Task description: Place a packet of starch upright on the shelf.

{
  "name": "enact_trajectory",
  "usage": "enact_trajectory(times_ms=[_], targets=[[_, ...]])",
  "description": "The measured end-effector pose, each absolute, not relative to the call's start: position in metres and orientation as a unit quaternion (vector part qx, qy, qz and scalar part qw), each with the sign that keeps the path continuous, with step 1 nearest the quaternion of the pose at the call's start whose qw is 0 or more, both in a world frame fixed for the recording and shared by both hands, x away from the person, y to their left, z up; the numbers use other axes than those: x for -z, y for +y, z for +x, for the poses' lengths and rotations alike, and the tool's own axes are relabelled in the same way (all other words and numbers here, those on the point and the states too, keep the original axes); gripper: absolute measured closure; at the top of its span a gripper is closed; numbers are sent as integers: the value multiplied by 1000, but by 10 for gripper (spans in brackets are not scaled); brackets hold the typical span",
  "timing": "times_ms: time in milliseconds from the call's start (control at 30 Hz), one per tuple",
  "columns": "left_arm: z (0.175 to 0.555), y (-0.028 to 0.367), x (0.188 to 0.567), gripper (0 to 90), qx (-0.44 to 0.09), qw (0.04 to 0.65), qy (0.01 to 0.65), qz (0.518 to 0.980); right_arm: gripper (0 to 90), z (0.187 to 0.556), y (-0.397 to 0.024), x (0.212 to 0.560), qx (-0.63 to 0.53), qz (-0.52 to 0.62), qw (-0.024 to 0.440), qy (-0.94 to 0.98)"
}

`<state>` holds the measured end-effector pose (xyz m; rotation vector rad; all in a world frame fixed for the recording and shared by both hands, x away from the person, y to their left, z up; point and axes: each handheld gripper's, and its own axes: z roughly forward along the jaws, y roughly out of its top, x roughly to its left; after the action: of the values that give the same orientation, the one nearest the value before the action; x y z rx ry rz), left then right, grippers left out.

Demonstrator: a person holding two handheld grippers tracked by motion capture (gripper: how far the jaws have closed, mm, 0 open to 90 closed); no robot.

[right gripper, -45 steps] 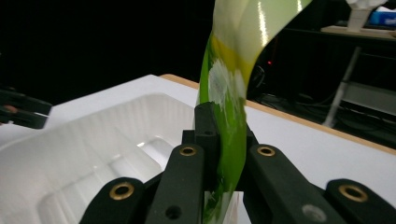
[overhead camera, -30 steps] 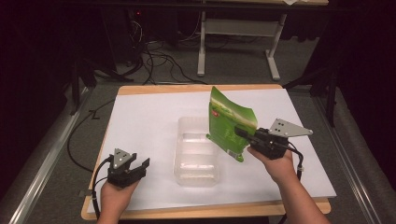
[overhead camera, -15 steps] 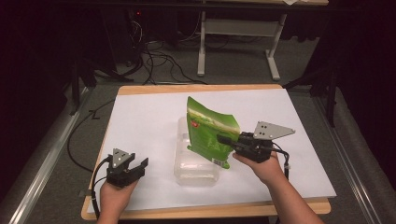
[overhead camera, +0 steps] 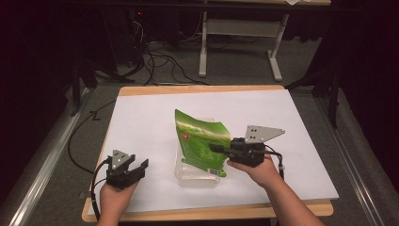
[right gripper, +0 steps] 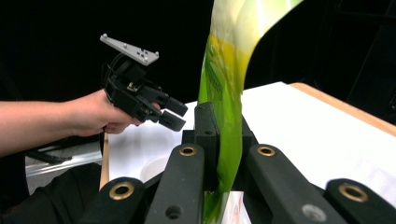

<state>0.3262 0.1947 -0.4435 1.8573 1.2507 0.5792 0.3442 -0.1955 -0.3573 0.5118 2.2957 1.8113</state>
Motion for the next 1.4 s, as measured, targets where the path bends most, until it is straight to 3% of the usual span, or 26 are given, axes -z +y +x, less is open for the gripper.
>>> enact_trajectory(times_ms=[467,1400], targets=[[325,194,443,445,-229,403,493,737,874,365,-187,360,-597,188,76,776],[324,196,441,446,-230,407,492,735,862,366,-160,364,-580,188,65,790]])
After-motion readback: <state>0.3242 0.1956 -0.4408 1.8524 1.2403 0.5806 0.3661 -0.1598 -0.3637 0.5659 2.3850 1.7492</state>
